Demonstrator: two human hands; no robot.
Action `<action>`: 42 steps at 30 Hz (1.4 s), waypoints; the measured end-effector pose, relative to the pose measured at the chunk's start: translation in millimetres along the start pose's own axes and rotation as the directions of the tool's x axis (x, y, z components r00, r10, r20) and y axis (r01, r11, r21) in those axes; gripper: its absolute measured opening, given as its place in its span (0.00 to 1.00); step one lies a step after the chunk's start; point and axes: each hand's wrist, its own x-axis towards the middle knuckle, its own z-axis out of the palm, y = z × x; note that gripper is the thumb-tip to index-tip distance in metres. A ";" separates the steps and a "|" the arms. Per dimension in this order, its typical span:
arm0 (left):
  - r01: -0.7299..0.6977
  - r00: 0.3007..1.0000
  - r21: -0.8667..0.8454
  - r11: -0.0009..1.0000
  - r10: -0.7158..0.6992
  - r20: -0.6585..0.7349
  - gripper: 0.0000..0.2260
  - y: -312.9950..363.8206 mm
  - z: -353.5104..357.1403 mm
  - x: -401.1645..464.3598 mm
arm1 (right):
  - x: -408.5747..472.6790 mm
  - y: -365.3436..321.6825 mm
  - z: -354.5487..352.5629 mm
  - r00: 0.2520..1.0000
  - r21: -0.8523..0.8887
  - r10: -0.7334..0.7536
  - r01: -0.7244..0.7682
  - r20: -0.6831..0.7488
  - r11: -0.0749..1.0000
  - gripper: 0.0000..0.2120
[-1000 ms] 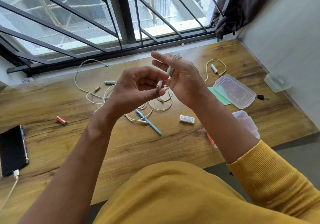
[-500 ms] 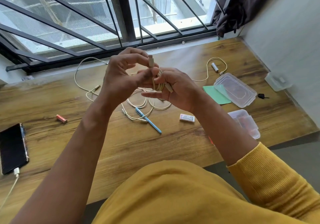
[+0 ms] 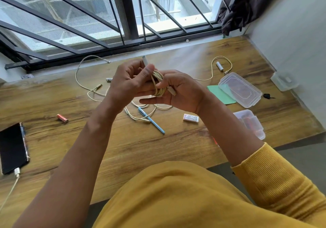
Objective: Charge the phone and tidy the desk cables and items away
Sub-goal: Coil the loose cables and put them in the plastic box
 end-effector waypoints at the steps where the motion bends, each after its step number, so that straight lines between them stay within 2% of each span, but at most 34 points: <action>1: -0.015 0.999 0.075 0.997 0.018 -0.032 0.17 -1.9 2.0 0.5 | 1.6 3.2 0.3 1.000 0.013 -0.012 0.012 -0.029 1.000 0.26; 3: -0.023 0.996 0.173 0.985 0.036 -0.078 0.18 -4.4 6.3 0.8 | 5.9 9.8 2.4 0.993 0.037 -0.043 0.047 -0.107 0.998 0.27; 7: -0.016 0.989 0.192 0.981 0.044 -0.143 0.14 -7.9 12.1 0.8 | 11.1 16.0 7.8 0.967 0.038 -0.105 0.117 -0.233 0.992 0.26; 12: 0.018 0.984 0.104 0.994 0.001 -0.179 0.10 -8.4 14.6 -0.2 | 6.0 13.2 9.9 0.964 -0.017 -0.135 0.135 -0.228 0.991 0.21; 14: 0.042 0.987 0.021 0.999 -0.038 -0.156 0.10 -6.6 14.8 -1.0 | 4.1 12.6 9.3 0.967 -0.059 -0.136 0.126 -0.215 0.990 0.17; 18: 0.150 0.988 -0.148 0.978 -0.155 -0.021 0.10 -3.3 9.1 0.3 | 1.5 11.7 12.7 0.965 -0.175 -0.151 0.114 -0.214 0.978 0.03; 21: 0.211 0.977 -0.171 0.962 -0.201 0.077 0.06 -1.3 2.2 1.7 | 2.5 11.5 16.8 0.961 -0.196 -0.146 0.101 -0.235 0.975 0.03; 25: 0.217 0.972 -0.170 0.961 -0.196 0.132 0.12 1.4 10.6 -2.9 | 3.4 6.5 21.0 0.971 -0.108 -0.115 0.093 -0.211 0.990 0.06; 30: 0.175 0.983 -0.322 0.930 -0.183 0.006 0.18 1.0 35.4 -10.4 | 6.4 5.7 20.6 0.968 0.047 -0.080 0.094 -0.239 0.994 0.09; 35: 0.201 0.970 -0.422 0.884 -0.239 -0.039 0.19 -1.8 45.6 -11.9 | 8.2 9.5 17.9 0.982 0.100 -0.058 0.077 -0.178 0.992 0.05; 39: 0.213 0.973 -0.355 0.910 -0.230 -0.007 0.18 -7.9 36.4 -10.2 | 6.8 10.7 13.6 0.993 0.202 -0.060 0.081 -0.106 0.976 0.08; 42: 0.180 0.974 -0.280 0.943 -0.210 -0.082 0.16 -9.7 26.8 -8.2 | 4.8 6.9 13.4 0.997 0.174 -0.018 0.030 -0.070 0.984 0.09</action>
